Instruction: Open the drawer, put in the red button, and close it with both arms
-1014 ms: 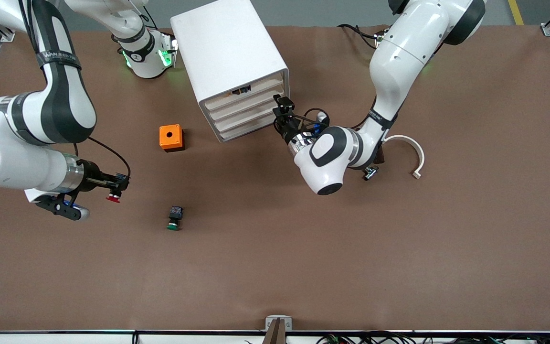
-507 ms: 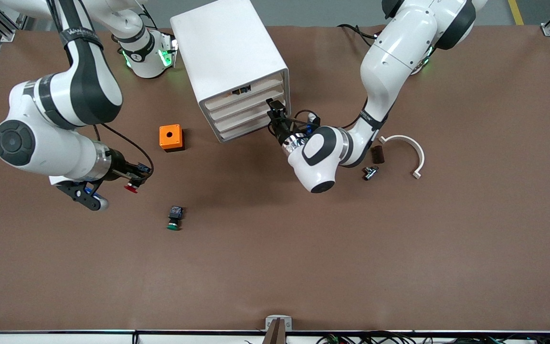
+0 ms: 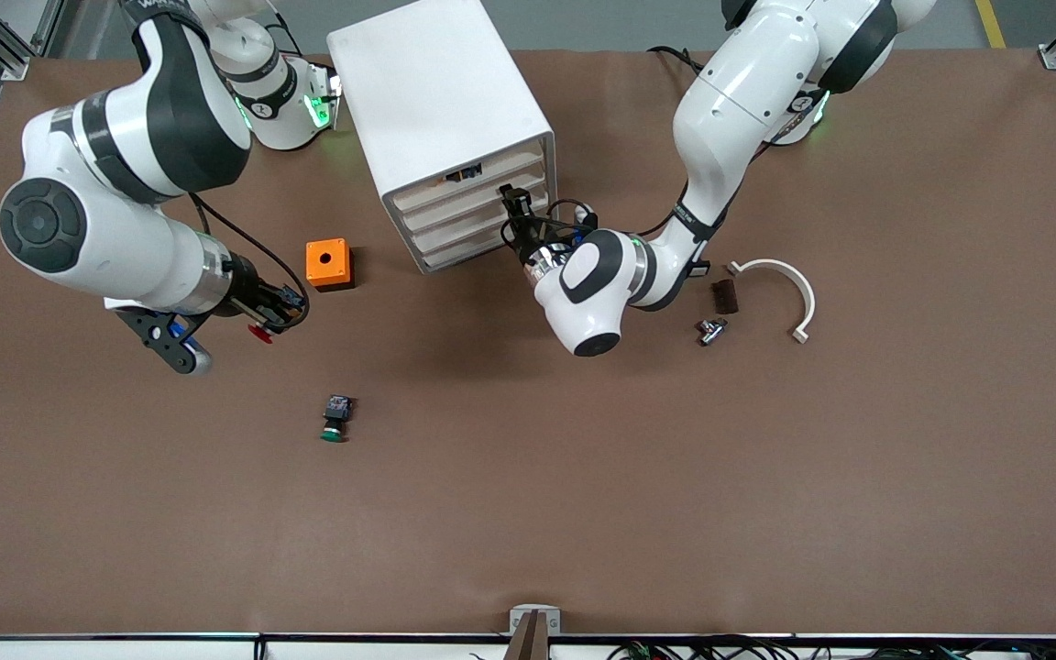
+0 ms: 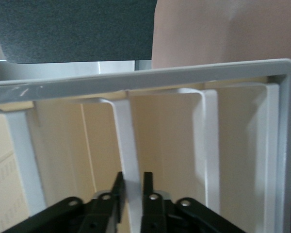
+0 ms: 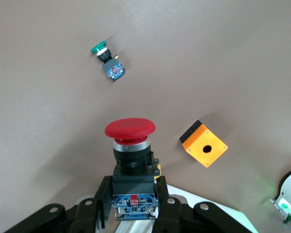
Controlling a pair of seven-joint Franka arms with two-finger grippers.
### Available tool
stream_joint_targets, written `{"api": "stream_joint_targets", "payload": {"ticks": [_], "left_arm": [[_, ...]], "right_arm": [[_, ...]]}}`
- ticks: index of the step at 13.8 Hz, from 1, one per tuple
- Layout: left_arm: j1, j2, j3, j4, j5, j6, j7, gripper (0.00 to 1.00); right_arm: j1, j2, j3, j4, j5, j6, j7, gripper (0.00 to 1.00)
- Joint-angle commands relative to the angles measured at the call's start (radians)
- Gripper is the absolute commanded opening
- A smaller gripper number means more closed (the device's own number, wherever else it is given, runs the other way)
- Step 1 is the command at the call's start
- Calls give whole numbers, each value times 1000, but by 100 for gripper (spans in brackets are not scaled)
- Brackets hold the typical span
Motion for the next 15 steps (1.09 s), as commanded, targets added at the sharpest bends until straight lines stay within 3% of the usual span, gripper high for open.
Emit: {"api": "stream_joint_targets", "payload": {"ticks": [1, 6, 8, 12, 13, 14, 15], "left_arm": [[12, 14, 22, 28, -2, 5, 15, 6], [87, 14, 82, 79, -2, 5, 136, 6], [129, 16, 85, 80, -10, 8, 211, 7], [132, 10, 84, 80, -11, 54, 234, 18], [135, 6, 84, 80, -11, 54, 234, 31], [135, 6, 85, 80, -11, 54, 234, 66], [135, 2, 85, 82, -8, 54, 233, 92]], "right_arm": [[19, -25, 2, -13, 19, -14, 113, 4], [146, -36, 0, -35, 28, 26, 345, 4], [174, -36, 0, -64, 86, 76, 417, 4], [278, -35, 0, -118, 97, 177, 590, 5], [308, -35, -1, -139, 96, 210, 624, 5], [341, -35, -1, -168, 89, 246, 665, 5], [370, -36, -3, -187, 86, 274, 699, 5]]}}
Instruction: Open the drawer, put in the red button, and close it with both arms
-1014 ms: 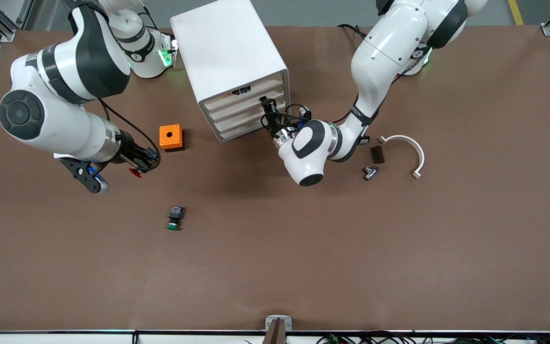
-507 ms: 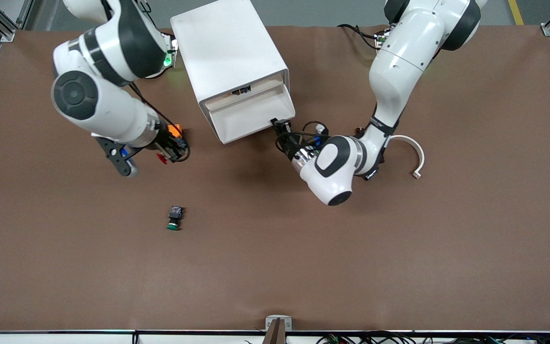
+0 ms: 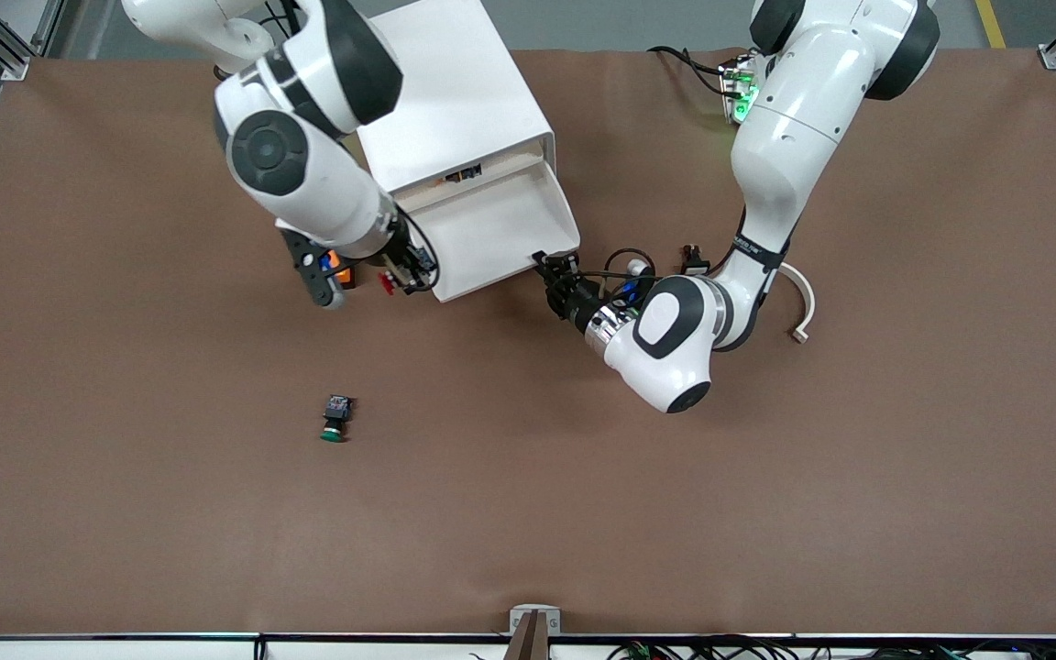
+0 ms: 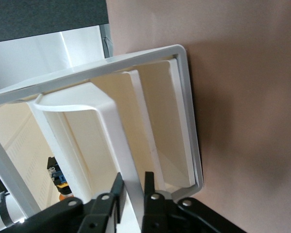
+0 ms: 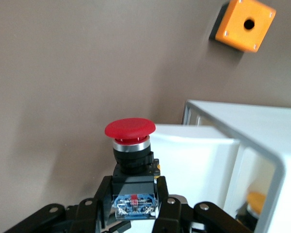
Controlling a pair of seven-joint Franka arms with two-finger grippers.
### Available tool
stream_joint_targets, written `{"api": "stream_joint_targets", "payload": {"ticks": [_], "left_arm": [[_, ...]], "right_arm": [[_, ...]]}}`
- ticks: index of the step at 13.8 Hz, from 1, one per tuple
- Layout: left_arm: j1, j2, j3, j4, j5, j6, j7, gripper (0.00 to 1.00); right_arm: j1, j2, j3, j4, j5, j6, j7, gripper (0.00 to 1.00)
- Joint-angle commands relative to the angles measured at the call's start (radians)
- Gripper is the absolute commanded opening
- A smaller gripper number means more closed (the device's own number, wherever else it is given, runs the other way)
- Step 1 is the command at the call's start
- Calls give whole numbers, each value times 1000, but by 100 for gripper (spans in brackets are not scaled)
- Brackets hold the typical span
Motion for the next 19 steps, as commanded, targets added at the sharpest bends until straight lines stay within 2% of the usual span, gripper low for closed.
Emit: {"api": "stream_joint_targets", "payload": {"ticks": [1, 4, 8, 13, 14, 17, 18, 19], "left_arm": [[14, -6, 12, 20, -8, 16, 28, 99], [71, -35, 20, 69, -2, 14, 28, 99], [154, -66, 55, 117, 64, 9, 57, 99], [209, -115, 56, 120, 283, -15, 266, 99], [220, -133, 55, 120, 332, -21, 324, 99], [225, -185, 61, 119, 450, -21, 471, 99], [225, -197, 61, 119, 495, -21, 513, 99], [225, -211, 60, 119, 538, -21, 560, 99]], "right_arm": [[71, -28, -12, -83, 8, 77, 95, 5], [117, -25, -10, -131, 8, 163, 170, 5], [166, 9, -10, -134, 7, 257, 252, 9], [205, 76, -12, -135, 7, 336, 310, 13], [208, 85, -12, -135, 7, 336, 313, 20], [197, 88, -12, -131, 8, 317, 315, 59], [197, 87, -13, -126, 8, 304, 313, 83], [196, 85, -18, -122, 7, 295, 313, 100]]}}
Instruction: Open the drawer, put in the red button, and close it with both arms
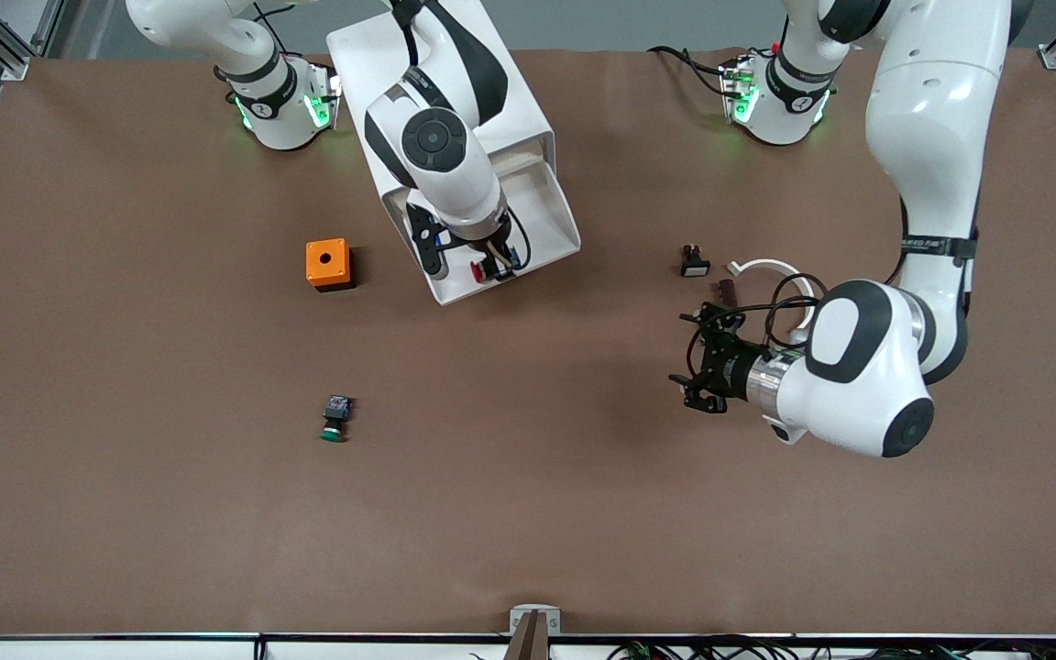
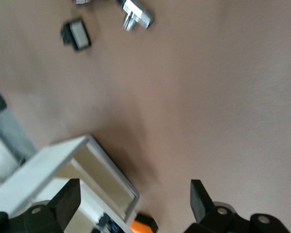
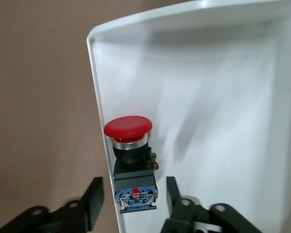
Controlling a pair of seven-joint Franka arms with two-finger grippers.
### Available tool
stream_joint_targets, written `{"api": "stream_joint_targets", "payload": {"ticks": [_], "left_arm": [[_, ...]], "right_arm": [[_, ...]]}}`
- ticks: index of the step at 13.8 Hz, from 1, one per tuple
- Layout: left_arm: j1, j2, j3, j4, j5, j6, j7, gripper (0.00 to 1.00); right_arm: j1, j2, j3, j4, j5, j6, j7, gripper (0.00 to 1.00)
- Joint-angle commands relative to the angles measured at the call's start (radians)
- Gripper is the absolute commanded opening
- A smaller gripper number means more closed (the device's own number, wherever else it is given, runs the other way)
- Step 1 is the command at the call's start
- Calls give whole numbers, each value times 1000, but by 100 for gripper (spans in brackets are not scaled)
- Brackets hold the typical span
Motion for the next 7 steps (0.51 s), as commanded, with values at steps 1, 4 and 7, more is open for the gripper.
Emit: {"api": "stream_joint_targets", "payload": {"ticks": [1, 4, 7], "left_arm": [[-5, -61, 5, -11, 102, -15, 137, 99], [-11, -69, 5, -11, 145, -15, 297, 99], [-25, -68, -4, -11, 227, 9, 410, 99]], "right_arm": [[0, -20, -14, 13, -1, -27, 3, 100], [-78, -42, -24, 83, -15, -159, -126, 100], [-190, -83, -26, 166, -18, -271, -357, 100]]}}
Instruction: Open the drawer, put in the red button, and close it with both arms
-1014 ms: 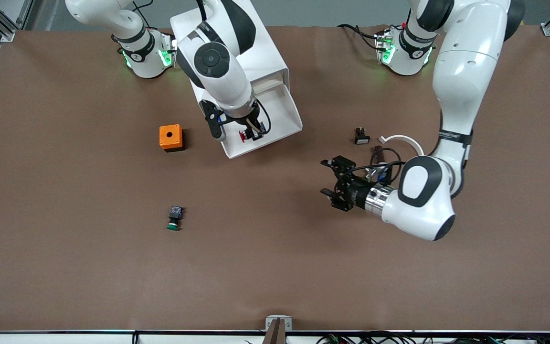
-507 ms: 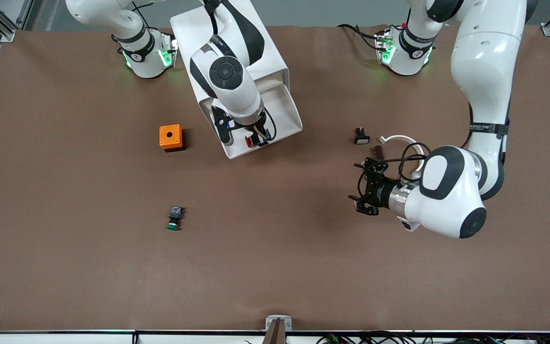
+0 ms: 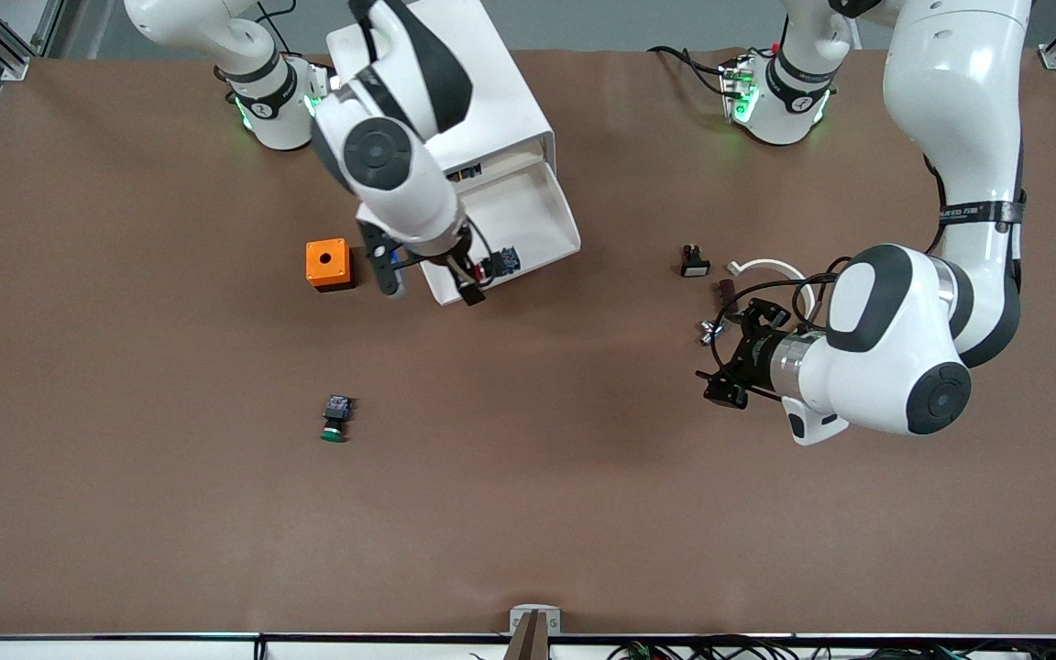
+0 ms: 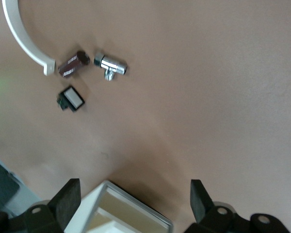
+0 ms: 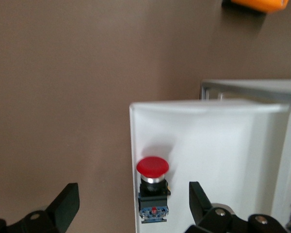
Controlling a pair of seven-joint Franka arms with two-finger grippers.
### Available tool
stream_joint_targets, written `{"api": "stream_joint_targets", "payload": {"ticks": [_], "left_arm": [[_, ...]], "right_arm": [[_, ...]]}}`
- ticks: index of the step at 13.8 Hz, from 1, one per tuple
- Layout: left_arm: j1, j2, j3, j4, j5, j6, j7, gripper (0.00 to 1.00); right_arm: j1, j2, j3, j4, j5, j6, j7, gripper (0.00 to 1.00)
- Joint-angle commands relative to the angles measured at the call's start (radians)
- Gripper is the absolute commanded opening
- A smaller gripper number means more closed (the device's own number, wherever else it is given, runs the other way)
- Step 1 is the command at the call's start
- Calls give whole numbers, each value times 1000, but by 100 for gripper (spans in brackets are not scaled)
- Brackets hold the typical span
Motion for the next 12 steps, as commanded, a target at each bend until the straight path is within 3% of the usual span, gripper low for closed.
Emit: {"api": "stream_joint_targets", "payload": {"ticks": [1, 8, 12], "left_arm": [[-21, -9, -5, -9, 103, 25, 108, 99], [-171, 30, -9, -16, 203, 194, 279, 100], [-288, 43, -9, -29, 211, 242, 268, 100]], "right_arm": [[-87, -54, 10, 47, -17, -51, -195, 100], [-340, -126, 11, 102, -36, -166, -617, 100], [-395, -148, 11, 101, -140, -219, -847, 100]]}}
